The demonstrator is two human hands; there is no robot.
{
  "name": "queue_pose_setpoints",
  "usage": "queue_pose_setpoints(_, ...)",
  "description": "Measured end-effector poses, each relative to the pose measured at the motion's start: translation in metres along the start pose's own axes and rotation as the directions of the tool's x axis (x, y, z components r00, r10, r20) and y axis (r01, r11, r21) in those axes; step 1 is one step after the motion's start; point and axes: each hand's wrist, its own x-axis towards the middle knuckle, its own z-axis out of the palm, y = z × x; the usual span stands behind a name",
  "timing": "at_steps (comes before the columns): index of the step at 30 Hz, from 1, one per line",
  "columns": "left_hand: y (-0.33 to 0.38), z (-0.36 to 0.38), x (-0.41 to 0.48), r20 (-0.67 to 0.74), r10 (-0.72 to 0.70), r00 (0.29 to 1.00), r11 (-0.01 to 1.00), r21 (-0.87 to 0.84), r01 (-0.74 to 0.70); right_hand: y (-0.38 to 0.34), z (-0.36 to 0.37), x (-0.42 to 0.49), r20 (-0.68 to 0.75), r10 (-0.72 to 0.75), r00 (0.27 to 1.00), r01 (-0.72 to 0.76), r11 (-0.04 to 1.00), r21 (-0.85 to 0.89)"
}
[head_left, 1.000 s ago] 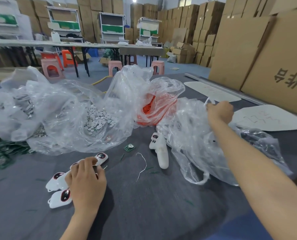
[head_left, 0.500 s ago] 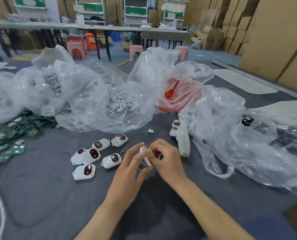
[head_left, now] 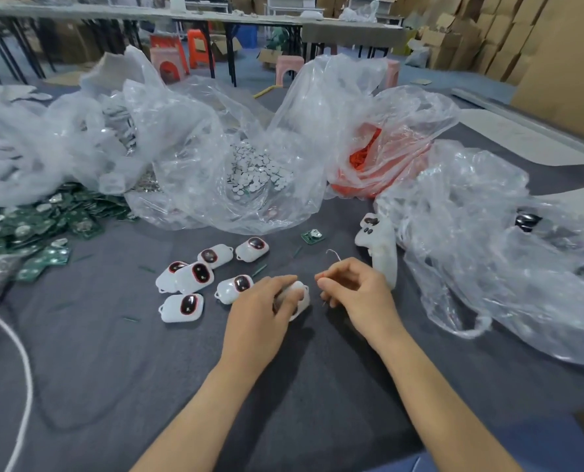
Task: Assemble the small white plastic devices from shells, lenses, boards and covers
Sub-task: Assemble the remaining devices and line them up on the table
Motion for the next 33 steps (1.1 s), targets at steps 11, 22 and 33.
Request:
queue_pose_setpoints(11, 0.001, -0.007, -0.015, 0.048, -0.099, 0.994, 0.972, 0.220, 0.086, 0.006, 0.000, -0.001, -0.063, -0.108, 0.992, 0.090, 0.967, -0.239)
queue_pose_setpoints(22, -0.005, -0.007, -0.014, -0.045, -0.029, 0.999, 0.999, 0.032, 0.030, -0.002, 0.003, -0.005, -0.010, -0.197, 0.980, 0.176, 0.897, -0.405)
queue_pose_setpoints(33, -0.005, -0.009, -0.015, 0.195, 0.077, 0.978, 0.966, 0.229, -0.122, -0.001, -0.003, 0.000, -0.090, -0.176, 0.980, 0.122, 0.896, -0.426)
